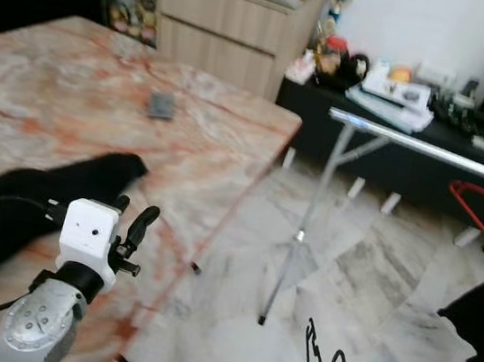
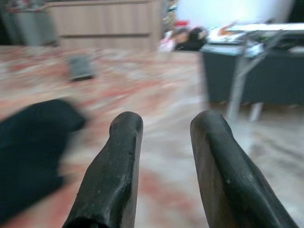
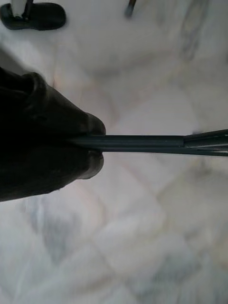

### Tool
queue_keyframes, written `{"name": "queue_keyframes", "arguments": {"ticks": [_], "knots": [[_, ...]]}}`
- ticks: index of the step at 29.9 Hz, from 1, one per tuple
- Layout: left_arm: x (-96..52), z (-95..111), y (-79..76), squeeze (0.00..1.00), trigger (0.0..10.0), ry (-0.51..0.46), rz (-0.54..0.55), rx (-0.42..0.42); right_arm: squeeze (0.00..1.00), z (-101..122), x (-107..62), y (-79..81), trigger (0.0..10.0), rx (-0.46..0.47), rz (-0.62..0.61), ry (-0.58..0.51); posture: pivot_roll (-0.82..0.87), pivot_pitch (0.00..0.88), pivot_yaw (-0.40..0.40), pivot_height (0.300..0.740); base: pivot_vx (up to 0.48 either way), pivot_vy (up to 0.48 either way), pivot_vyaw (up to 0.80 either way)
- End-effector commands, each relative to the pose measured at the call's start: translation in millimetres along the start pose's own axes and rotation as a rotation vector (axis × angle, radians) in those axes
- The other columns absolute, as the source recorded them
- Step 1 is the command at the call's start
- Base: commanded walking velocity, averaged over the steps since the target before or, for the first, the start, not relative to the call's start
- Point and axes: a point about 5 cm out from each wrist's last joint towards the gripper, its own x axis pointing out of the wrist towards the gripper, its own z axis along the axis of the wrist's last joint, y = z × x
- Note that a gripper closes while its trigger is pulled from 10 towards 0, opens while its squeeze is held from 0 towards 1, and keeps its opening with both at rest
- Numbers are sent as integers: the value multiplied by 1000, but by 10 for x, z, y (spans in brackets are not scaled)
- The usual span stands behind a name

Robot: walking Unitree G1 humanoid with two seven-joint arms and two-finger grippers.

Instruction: Hang hanger

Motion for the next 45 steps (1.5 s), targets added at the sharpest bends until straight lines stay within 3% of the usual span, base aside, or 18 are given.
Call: {"name": "queue_keyframes", "arguments": {"ticks": [1,12,17,23,45], "knots": [[-2,35,44,0,10000,-13,8,25,0,25,5,10,10000,20,-8,-14,191,97,-70,740,0,0,0],[9,20,14,0,10000,-15,-11,20,0,18,4,-3,10000,83,-42,-14,186,88,-70,740,0,-124,-214],[24,14,6,0,10000,-14,-19,15,0,20,4,5,10000,89,-38,-18,185,81,-67,740,0,0,-800],[24,1,-13,0,10000,-11,-31,16,0,19,3,11,10000,86,-33,-22,184,65,-63,740,0,0,0],[27,-15,-39,0,10000,-7,-57,25,0,28,5,24,10000,91,-32,-30,184,75,-61,740,0,-427,0]]}}
